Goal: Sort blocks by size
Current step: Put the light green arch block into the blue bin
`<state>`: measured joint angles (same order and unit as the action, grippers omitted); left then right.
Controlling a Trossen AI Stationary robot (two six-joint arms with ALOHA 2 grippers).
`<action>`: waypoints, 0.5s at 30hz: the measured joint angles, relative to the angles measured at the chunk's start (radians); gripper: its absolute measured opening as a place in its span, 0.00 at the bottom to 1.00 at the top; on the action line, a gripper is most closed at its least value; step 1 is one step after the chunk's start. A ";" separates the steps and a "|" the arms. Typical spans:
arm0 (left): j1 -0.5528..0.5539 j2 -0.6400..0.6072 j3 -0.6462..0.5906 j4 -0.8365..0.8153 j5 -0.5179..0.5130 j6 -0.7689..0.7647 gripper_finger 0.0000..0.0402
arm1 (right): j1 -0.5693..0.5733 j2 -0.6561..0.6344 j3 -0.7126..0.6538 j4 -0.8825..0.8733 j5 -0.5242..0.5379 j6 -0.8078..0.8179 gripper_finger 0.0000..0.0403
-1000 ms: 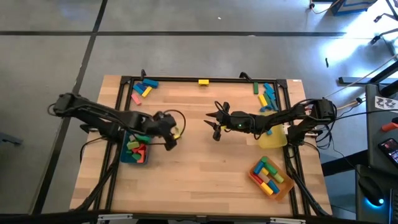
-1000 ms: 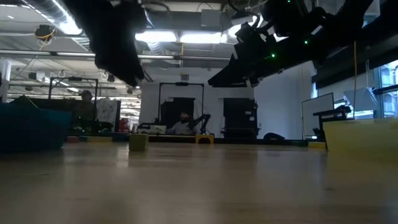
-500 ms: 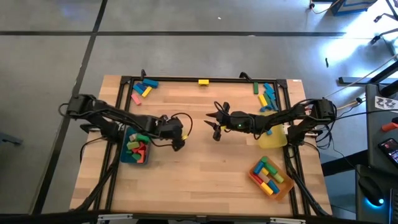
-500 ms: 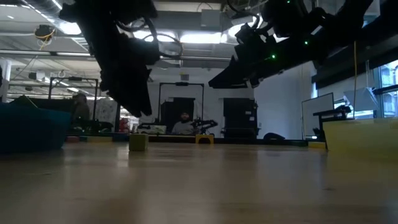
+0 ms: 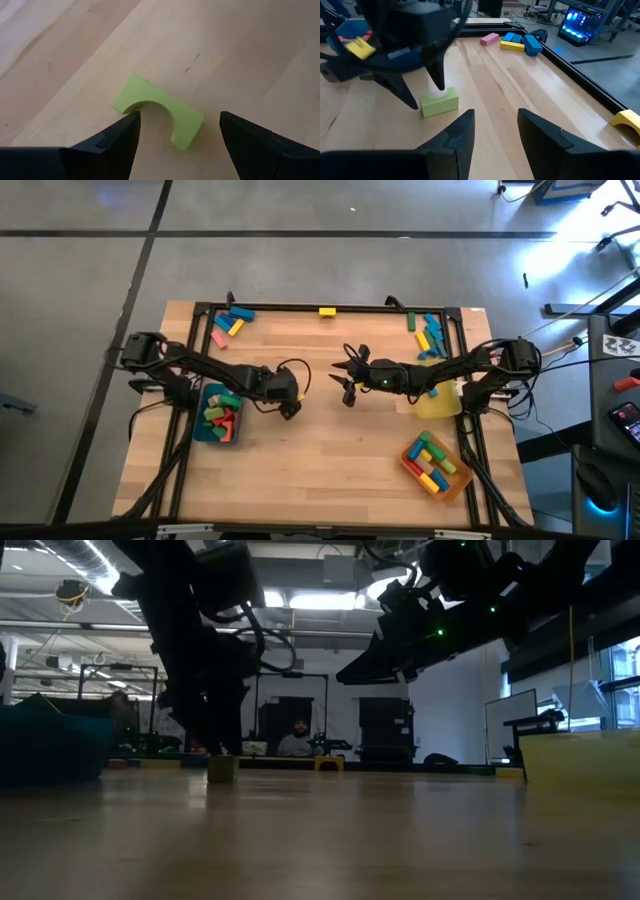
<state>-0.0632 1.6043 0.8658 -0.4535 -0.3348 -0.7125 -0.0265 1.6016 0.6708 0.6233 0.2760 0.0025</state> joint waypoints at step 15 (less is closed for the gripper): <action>0.059 0.080 -0.002 0.043 0.002 -0.045 0.58 | 0.000 0.000 0.000 -0.001 0.000 0.000 0.38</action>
<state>-0.0041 1.6848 0.8640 -0.4102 -0.3332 -0.7574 -0.0265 1.6020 0.6712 0.6220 0.2760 0.0025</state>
